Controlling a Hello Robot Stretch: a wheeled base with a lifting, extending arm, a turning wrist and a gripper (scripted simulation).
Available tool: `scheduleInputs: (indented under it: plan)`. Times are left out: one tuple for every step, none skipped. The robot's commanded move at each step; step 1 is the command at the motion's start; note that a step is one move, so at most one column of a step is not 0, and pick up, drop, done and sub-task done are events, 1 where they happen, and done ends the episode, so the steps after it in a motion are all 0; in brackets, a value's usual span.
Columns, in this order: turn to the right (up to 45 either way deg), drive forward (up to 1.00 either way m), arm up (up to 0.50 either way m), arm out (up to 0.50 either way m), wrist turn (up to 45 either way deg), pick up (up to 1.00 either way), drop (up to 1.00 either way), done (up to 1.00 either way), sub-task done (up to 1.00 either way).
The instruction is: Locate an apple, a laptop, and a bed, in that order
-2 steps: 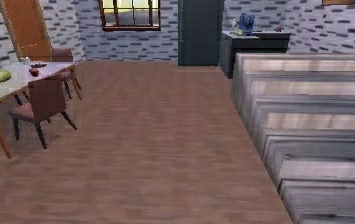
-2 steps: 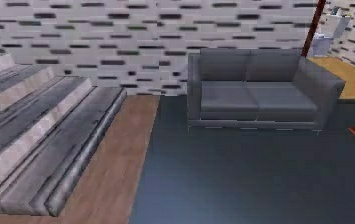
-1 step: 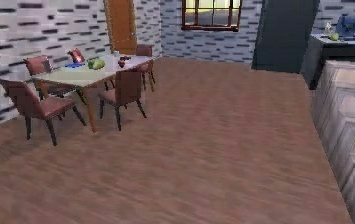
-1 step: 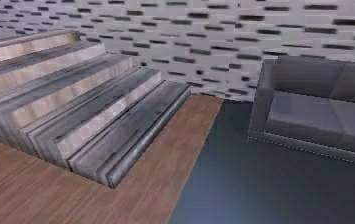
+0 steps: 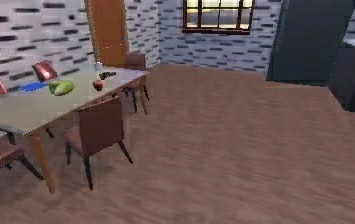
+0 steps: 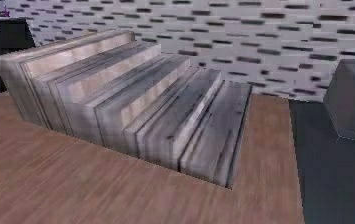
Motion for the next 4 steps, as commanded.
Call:
scheduleInputs:
  plan:
    - [0.0, 1.00, 0.00, 0.00, 0.0, 0.00, 0.00, 0.00, 0.00]
    - [-6.0, 0.00, 0.00, 0.00, 0.0, 0.00, 0.00, 0.00, 0.00]
    - [0.0, 0.25, 0.00, 0.00, 0.0, 0.00, 0.00, 0.00, 0.00]
    - [-36.0, 0.00, 0.00, 0.00, 0.0, 0.00, 0.00, 0.00, 0.00]
